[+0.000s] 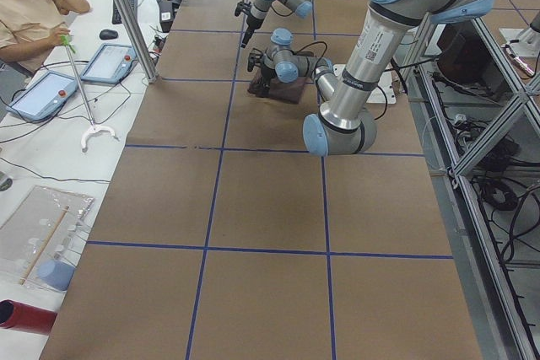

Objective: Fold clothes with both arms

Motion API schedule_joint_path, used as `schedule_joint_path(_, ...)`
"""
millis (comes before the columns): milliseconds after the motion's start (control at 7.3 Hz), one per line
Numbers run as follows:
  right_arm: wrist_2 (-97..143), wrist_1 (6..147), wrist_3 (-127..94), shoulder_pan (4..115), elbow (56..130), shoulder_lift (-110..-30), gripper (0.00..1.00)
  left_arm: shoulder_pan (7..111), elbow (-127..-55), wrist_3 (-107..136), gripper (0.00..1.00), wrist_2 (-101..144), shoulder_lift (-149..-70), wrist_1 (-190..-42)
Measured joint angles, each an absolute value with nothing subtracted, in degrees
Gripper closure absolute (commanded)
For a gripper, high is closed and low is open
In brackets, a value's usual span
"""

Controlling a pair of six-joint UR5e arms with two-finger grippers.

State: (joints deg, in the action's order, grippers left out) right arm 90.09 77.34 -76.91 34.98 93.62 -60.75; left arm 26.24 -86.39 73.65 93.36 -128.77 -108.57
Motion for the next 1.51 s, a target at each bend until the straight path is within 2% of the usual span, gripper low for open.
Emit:
schedule_joint_path(548, 90.17, 77.38, -76.81, 34.98, 93.56, -60.97, 0.0, 31.35, -75.56, 72.17, 0.0, 93.4, -134.69, -111.93)
schedule_joint_path(821, 90.2, 77.37, -76.74, 34.98, 93.59, -61.01, 0.0, 33.36, -75.51, 71.27, 0.0, 94.76, -134.87, -112.33)
schedule_joint_path(1095, 90.25, 77.35, -76.73, 34.98, 93.6, -61.0, 0.0, 33.91, -80.52, 71.39, 0.0, 98.22, -132.79, -112.53)
schedule_joint_path(1232, 90.26, 77.34, -76.71, 34.98, 93.6, -61.0, 0.0, 33.47, -82.97, 72.01, 0.11, 98.78, -130.99, -113.6)
schedule_joint_path(1369, 90.26, 77.34, -76.69, 34.98, 93.6, -61.0, 0.0, 32.35, -83.72, 74.32, 0.19, 98.89, -129.78, -115.27)
schedule_joint_path(1506, 90.25, 77.34, -76.71, 34.98, 93.6, -61.0, 0.0, 31.29, -83.15, 78.14, 0.21, 98.88, -129.44, -116.78)
